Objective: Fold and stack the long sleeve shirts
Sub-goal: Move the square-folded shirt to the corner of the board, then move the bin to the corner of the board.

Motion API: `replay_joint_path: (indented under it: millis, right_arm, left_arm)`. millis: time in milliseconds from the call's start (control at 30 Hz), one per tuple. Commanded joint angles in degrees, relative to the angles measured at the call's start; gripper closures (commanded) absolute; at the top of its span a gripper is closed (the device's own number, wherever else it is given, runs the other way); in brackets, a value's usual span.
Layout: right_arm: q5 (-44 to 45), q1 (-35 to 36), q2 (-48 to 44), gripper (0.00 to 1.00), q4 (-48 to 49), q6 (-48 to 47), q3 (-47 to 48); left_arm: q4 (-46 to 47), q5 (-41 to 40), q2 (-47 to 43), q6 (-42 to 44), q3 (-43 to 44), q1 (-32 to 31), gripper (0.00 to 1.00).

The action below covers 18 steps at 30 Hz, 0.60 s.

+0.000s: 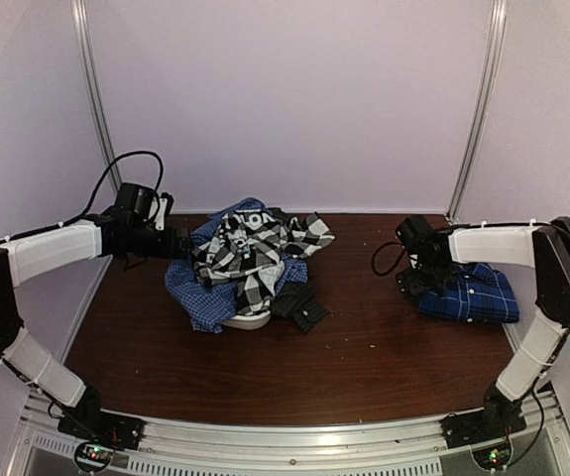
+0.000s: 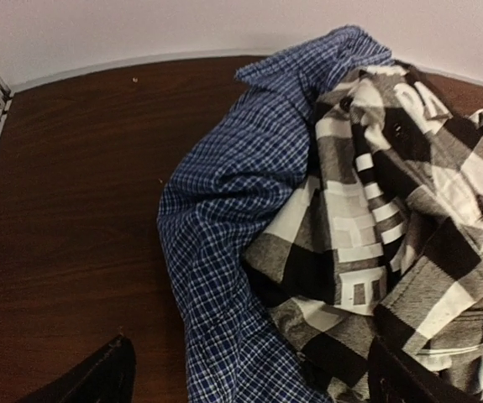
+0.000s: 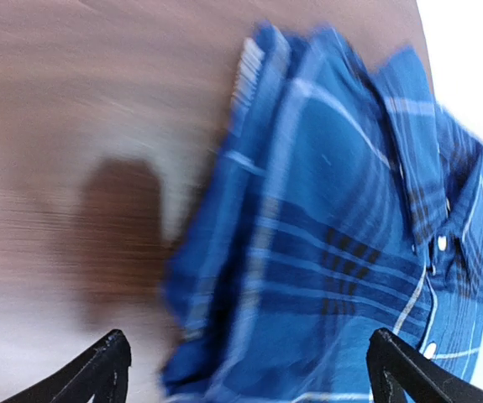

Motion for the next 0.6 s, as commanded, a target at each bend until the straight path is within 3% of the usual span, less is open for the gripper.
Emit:
replay_joint_path:
  millis: [0, 100, 367, 567]
  right_arm:
    - [-6.4, 5.5, -6.0, 0.01, 3.6, -0.2, 2.8]
    - [-6.6, 7.6, -6.8, 0.0, 3.3, 0.4, 3.2]
    - [-8.4, 9.1, -9.0, 0.0, 4.9, 1.4, -0.5]
    - [-8.9, 9.2, -11.2, 0.0, 5.9, 1.3, -3.5]
  left_arm:
    - [-8.6, -2.9, 6.9, 2.3, 3.7, 0.4, 0.03]
    - [-11.8, -6.6, 12.6, 2.5, 7.1, 0.4, 0.13]
    - [-14.6, -8.1, 21.7, 3.6, 15.3, 3.1, 0.71]
    - [-17.8, -10.1, 21.2, 6.8, 17.4, 10.1, 0.89]
